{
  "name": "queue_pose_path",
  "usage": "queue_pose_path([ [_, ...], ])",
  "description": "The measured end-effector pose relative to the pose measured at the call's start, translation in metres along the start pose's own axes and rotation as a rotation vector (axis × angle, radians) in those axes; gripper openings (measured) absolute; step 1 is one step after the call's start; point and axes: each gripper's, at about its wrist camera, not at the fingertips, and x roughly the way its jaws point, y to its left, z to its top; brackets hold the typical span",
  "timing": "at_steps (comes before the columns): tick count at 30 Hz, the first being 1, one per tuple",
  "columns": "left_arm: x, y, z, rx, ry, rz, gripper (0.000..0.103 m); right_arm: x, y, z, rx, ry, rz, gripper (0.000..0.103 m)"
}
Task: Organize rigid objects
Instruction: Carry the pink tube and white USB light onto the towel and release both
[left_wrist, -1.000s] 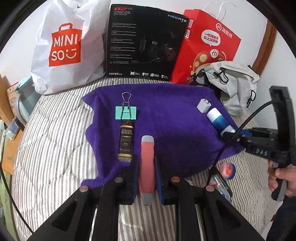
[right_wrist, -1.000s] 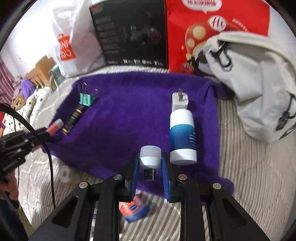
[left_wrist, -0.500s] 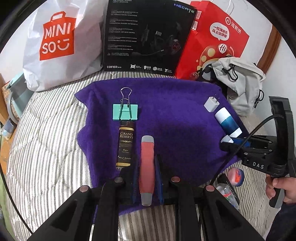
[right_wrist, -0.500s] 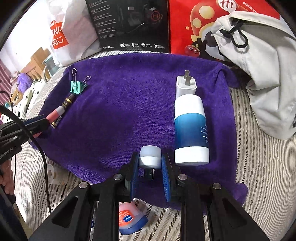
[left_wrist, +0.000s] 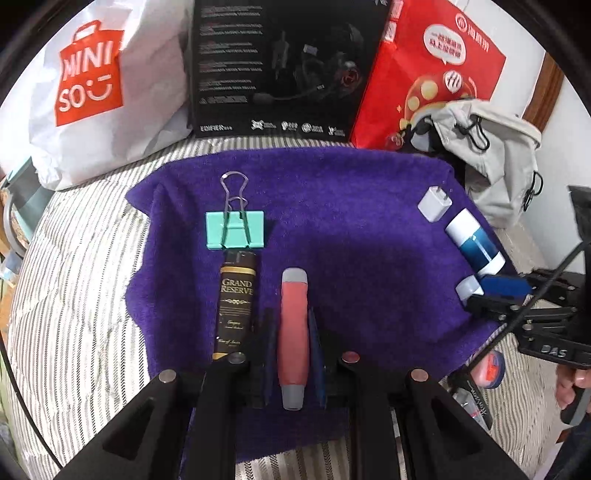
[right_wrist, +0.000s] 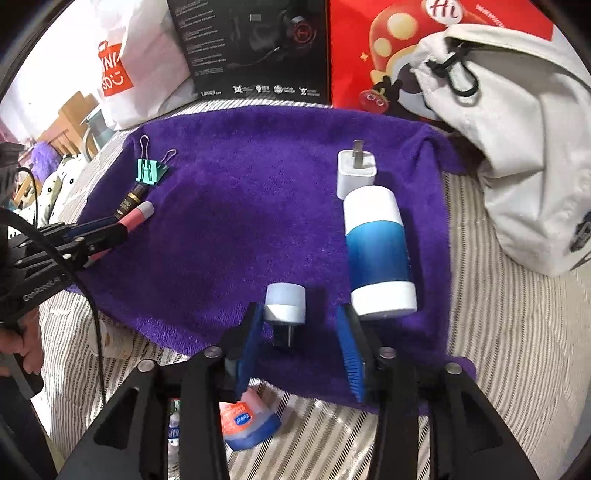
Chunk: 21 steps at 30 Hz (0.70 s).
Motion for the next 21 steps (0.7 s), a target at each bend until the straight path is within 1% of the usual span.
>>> queue_pose_path([
  [3, 0.006, -0.003, -0.001, 0.011, 0.012, 0.023, 0.017, -0.007, -0.003, -0.003, 0.01, -0.01, 0.004, 0.044],
  [5, 0.008, -0.003, -0.002, 0.006, 0.013, 0.021, 0.017, -0.012, -0.004, -0.006, 0.014, -0.016, 0.006, 0.044],
  [12, 0.008, -0.004, -0.004, 0.011, 0.005, 0.032, 0.017, -0.028, 0.001, -0.012, -0.009, -0.038, -0.032, 0.044],
  [21, 0.004, -0.007, -0.009, -0.01, 0.01, 0.031, 0.017, -0.045, 0.008, -0.03, -0.023, -0.053, -0.031, 0.044],
])
